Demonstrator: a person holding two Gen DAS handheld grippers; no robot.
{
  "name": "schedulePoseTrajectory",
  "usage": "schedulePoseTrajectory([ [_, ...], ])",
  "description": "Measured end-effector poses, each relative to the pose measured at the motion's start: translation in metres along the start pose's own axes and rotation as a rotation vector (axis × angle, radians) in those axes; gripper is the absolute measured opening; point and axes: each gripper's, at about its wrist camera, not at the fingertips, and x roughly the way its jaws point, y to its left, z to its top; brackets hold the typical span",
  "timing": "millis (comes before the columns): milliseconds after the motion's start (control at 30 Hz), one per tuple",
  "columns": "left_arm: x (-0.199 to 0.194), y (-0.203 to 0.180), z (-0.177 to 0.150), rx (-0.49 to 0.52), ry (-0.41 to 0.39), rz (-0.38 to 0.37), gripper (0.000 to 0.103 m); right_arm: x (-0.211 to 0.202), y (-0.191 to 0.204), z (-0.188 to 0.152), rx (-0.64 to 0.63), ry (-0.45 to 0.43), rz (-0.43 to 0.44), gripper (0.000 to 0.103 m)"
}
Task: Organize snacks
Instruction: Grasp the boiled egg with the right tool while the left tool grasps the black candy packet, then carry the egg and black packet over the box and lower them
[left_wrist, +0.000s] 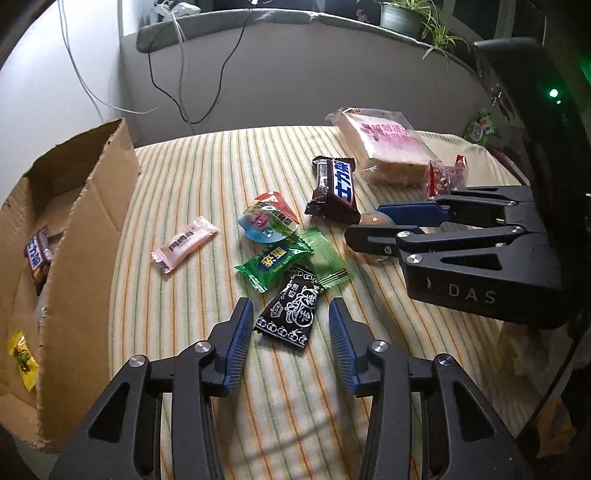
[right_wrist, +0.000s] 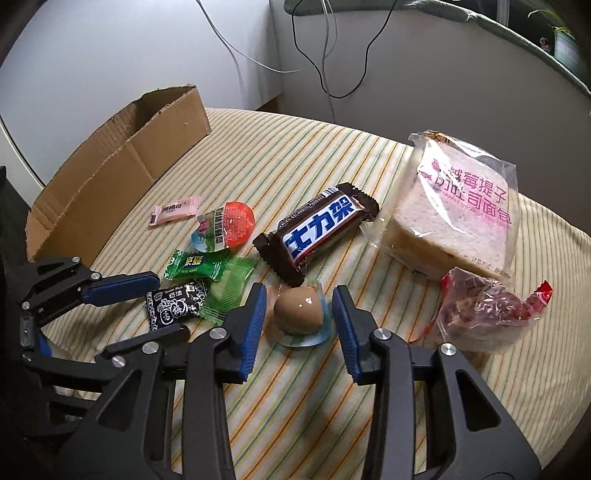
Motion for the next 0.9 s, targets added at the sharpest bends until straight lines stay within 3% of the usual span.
schedulePoseTrajectory([
  [233,0.001,-0.006,0.001,0.027,-0.009,0.023,0.026,-0.004,0.002,-0.004,-0.021,0.003,0.001,0.031],
  [900,-0.041,0.005,-0.013,-0.059,-0.090,-0.033,0.025,-0.033,0.015,-0.011,-0.023,-0.045,-0.016,0.026],
])
